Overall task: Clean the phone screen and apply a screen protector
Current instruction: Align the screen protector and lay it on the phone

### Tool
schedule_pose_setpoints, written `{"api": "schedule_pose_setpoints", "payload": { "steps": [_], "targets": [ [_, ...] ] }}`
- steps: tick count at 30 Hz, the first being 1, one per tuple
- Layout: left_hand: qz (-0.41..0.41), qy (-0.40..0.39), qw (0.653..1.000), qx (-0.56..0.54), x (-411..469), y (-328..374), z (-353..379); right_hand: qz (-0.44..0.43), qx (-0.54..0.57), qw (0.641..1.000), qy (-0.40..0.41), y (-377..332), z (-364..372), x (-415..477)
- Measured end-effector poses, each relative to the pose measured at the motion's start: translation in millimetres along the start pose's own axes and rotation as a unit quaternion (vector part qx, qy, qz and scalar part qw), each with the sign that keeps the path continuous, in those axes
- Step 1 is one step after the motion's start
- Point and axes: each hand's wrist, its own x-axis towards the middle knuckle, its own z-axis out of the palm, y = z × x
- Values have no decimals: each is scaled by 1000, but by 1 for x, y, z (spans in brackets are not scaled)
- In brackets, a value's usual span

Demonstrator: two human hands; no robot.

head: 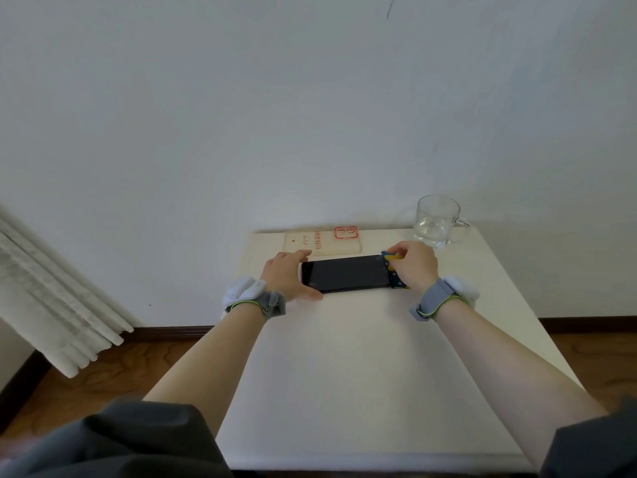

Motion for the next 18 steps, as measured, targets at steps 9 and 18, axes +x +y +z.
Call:
{"api": "schedule_pose_setpoints", "payload": {
  "steps": [9,18],
  "targets": [
    [7,-15,999,-33,-2,13,7,18,-136,990,-27,-4,-3,-13],
    [80,-15,992,92,5,45,27,-2,-194,978,-72,5,-7,-24]
  ]
}}
